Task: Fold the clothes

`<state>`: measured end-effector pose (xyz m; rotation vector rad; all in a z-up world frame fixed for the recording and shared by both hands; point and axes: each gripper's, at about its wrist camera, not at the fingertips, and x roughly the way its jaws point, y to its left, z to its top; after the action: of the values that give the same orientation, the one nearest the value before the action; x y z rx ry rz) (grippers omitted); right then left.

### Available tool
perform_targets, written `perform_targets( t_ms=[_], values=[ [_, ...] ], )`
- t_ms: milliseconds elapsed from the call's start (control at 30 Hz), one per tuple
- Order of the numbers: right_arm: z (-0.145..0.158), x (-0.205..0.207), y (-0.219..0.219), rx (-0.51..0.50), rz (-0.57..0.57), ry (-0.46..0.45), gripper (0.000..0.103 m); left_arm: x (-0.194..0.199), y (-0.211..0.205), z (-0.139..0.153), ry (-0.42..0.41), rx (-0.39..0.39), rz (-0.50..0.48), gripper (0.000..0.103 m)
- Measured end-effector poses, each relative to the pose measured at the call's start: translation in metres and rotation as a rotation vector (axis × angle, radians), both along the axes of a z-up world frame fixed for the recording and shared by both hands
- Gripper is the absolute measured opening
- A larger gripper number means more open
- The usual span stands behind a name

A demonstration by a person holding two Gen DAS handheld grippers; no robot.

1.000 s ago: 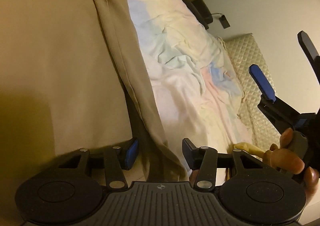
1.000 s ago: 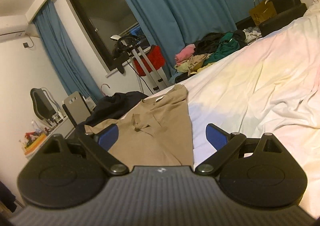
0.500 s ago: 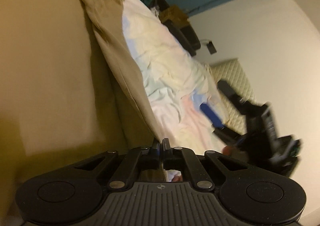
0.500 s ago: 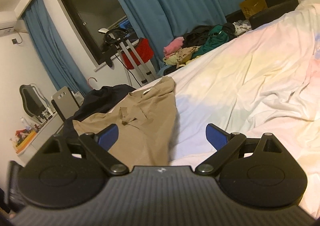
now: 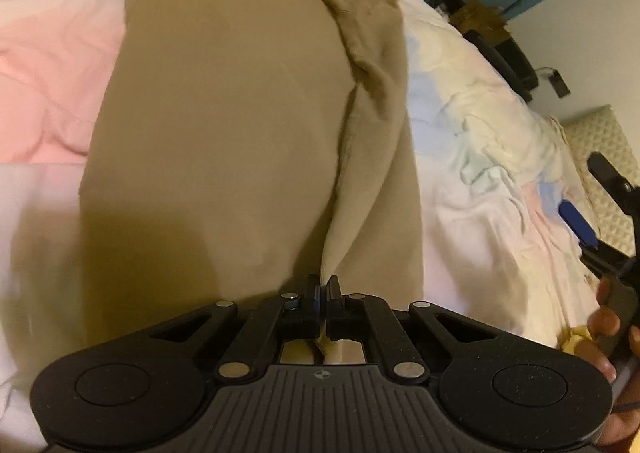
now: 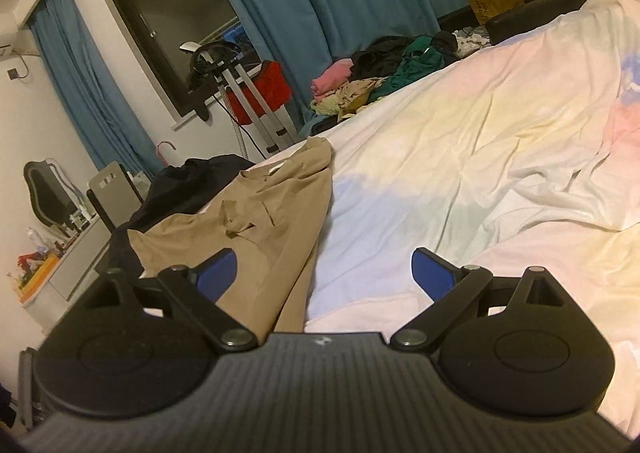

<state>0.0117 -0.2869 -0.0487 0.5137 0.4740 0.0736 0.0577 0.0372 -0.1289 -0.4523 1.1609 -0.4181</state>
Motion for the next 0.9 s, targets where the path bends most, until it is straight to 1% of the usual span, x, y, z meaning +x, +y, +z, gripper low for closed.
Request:
perform_targets(
  t_ms=[67,100,133,200,233,267,300,333,367,400,433,533,600,667,700,767,800,833,867,900],
  values=[
    [0.0,-0.002,-0.001,-0.012,-0.032,0.004,0.096,0.0,0.009,0.001,-0.01,-0.018,0.014,0.006],
    [0.0,-0.003,-0.003,-0.019,-0.06,0.004,0.096,-0.001,0.014,0.004,-0.019,-0.026,0.021,0.012],
    [0.0,-0.004,-0.006,-0.026,-0.089,0.009,0.096,0.0,0.017,0.006,-0.023,-0.038,0.032,0.023],
    [-0.002,-0.005,-0.011,-0.032,-0.137,0.02,0.096,0.001,0.025,0.011,-0.016,-0.09,0.068,0.038],
    [-0.003,-0.003,-0.012,-0.031,-0.141,0.021,0.096,0.006,0.027,0.014,-0.015,-0.123,0.086,0.04],
    [-0.004,-0.002,-0.012,-0.029,-0.146,0.022,0.096,0.015,0.027,0.018,-0.015,-0.157,0.104,0.041],
    [-0.005,-0.001,-0.013,-0.028,-0.151,0.024,0.096,0.024,0.029,0.022,-0.018,-0.181,0.121,0.044],
    [-0.006,0.0,-0.013,-0.026,-0.155,0.025,0.096,0.035,0.028,0.027,-0.028,-0.194,0.136,0.05],
    [-0.007,0.001,-0.014,-0.025,-0.16,0.027,0.096,0.049,0.024,0.031,-0.044,-0.197,0.145,0.053],
    [-0.008,0.003,-0.014,-0.024,-0.165,0.028,0.096,0.065,0.017,0.033,-0.062,-0.188,0.154,0.058],
    [-0.009,0.004,-0.015,-0.022,-0.169,0.029,0.096,0.083,0.011,0.034,-0.079,-0.173,0.163,0.061],
    [-0.013,0.009,-0.013,-0.021,-0.161,0.028,0.096,0.136,-0.006,0.037,-0.13,-0.126,0.188,0.061],
    [-0.016,0.015,-0.008,-0.037,-0.147,0.027,0.096,0.173,-0.015,0.03,-0.149,-0.096,0.203,0.061],
    [-0.019,0.021,-0.003,-0.059,-0.138,0.023,0.096,0.207,-0.023,0.017,-0.156,-0.075,0.264,0.061],
    [-0.021,0.025,0.0,-0.071,-0.135,0.019,0.096,0.221,-0.024,0.01,-0.154,-0.082,0.295,0.061],
    [-0.024,0.034,0.004,-0.094,-0.132,0.002,0.096,0.242,-0.022,-0.002,-0.145,-0.126,0.346,0.061],
    [-0.025,0.039,0.006,-0.106,-0.13,-0.004,0.096,0.248,-0.021,-0.006,-0.153,-0.143,0.364,0.061],
    [-0.028,0.045,0.008,-0.118,-0.126,-0.005,0.096,0.253,-0.022,-0.007,-0.171,-0.15,0.377,0.058],
    [-0.03,0.051,0.011,-0.13,-0.117,-0.002,0.096,0.258,-0.026,-0.004,-0.204,-0.143,0.372,0.052],
    [-0.034,0.056,0.014,-0.141,-0.108,0.003,0.096,0.261,-0.03,0.001,-0.24,-0.122,0.351,0.026]
  ],
)
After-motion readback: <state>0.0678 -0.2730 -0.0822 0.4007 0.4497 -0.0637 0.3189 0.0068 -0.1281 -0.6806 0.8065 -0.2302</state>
